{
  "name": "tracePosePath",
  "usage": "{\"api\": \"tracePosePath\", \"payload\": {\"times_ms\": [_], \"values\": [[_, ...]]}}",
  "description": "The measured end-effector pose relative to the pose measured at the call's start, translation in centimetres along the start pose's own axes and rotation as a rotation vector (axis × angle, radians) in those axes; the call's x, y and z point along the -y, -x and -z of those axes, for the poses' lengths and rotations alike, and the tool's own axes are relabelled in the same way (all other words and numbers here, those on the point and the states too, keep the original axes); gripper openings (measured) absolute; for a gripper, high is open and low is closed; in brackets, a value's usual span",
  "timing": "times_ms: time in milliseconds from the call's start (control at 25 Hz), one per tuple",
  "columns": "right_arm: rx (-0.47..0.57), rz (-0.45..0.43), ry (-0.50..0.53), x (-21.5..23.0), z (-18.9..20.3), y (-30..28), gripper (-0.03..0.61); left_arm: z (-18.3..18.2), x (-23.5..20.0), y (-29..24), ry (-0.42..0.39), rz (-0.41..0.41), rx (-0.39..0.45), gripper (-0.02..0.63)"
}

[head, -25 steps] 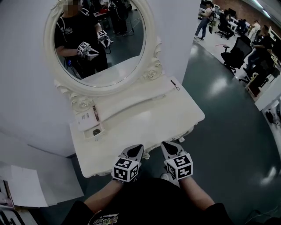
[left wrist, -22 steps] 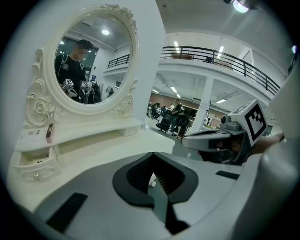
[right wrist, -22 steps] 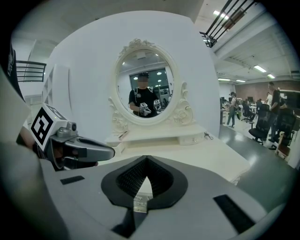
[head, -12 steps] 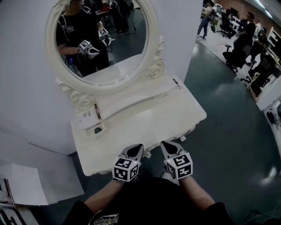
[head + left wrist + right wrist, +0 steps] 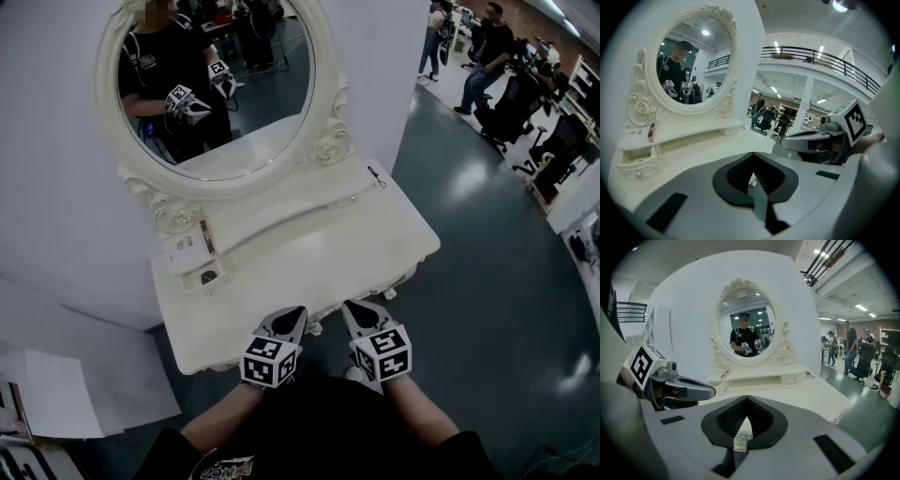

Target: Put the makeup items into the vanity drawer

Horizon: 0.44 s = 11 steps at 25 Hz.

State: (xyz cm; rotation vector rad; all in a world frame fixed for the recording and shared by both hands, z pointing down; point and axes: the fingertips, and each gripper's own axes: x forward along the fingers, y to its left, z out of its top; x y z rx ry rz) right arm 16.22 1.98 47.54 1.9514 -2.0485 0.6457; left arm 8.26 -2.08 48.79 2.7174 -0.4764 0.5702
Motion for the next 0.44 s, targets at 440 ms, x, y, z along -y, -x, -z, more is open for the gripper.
{"api": "tracePosePath", "payload": {"times_ms": [440], "values": [[0.003,0.005,0.008,-0.13,0.07,0.42,0.028,-0.01,0.51,0.20,-0.004,0.006,0.006,0.008]]}}
